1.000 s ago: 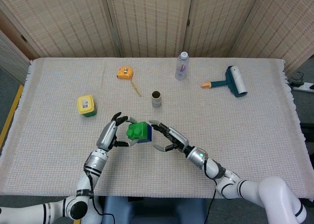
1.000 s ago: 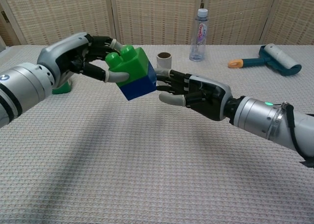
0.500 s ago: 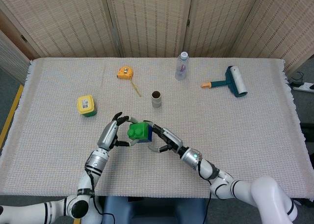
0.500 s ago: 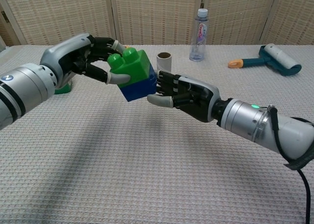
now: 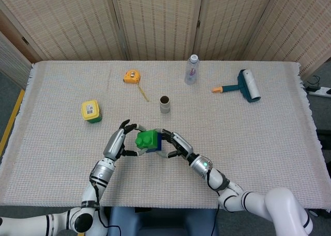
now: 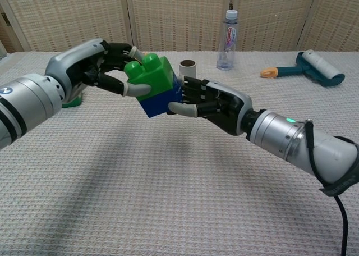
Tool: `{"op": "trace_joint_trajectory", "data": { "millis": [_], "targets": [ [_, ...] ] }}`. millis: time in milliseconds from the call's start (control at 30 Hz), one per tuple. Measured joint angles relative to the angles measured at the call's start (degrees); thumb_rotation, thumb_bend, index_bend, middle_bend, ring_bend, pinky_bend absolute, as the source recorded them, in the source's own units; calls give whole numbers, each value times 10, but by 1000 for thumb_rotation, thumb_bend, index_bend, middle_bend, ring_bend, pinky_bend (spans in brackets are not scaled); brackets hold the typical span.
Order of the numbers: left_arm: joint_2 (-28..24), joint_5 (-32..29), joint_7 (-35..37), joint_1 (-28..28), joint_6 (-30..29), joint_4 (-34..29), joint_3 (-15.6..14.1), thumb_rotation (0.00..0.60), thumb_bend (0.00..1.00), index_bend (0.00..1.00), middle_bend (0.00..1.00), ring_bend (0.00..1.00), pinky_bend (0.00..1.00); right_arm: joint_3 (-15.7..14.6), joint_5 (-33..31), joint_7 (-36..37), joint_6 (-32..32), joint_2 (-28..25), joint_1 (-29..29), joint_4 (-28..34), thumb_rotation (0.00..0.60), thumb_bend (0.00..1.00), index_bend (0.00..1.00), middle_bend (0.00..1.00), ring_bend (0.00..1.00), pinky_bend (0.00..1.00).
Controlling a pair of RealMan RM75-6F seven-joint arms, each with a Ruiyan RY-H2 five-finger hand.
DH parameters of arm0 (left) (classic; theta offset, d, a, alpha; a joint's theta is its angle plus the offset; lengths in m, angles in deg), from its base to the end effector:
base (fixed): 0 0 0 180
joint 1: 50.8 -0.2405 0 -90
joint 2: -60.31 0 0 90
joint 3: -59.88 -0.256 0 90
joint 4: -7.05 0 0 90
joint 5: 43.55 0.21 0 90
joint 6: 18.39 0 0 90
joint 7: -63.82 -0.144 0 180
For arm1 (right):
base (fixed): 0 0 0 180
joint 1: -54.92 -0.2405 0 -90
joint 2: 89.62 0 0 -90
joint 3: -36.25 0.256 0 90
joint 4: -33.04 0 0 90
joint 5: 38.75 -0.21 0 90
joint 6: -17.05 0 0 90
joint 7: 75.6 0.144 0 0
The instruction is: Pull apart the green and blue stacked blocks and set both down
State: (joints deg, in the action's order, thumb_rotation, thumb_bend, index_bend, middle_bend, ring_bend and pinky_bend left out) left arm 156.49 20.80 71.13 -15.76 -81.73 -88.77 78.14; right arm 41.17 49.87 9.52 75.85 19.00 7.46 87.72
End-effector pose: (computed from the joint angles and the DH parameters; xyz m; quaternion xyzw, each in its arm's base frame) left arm -0.0973 0.3095 -0.0172 -0.5052 -0.6057 -0.5628 0.2475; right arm -0.1187 -0.3401 -0.1022 -0.4102 0.7358 -0.5358 0.0570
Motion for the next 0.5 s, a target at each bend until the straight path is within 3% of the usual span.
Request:
{"op": "trace_joint_trajectory", "data": {
  "millis": [167,500],
  "targets": [
    [0,0,3,0,0,-1,0,600,593,672,845,312,0,7,-9,-21,-2,4,4,3,600,397,781,529,466,532],
    [2,-2,11,5,1,5,8,600,594,675,845,316,0,-2,-14,-45,-20,14,14,-15,600,397,856,594,486,575]
  ]
}}
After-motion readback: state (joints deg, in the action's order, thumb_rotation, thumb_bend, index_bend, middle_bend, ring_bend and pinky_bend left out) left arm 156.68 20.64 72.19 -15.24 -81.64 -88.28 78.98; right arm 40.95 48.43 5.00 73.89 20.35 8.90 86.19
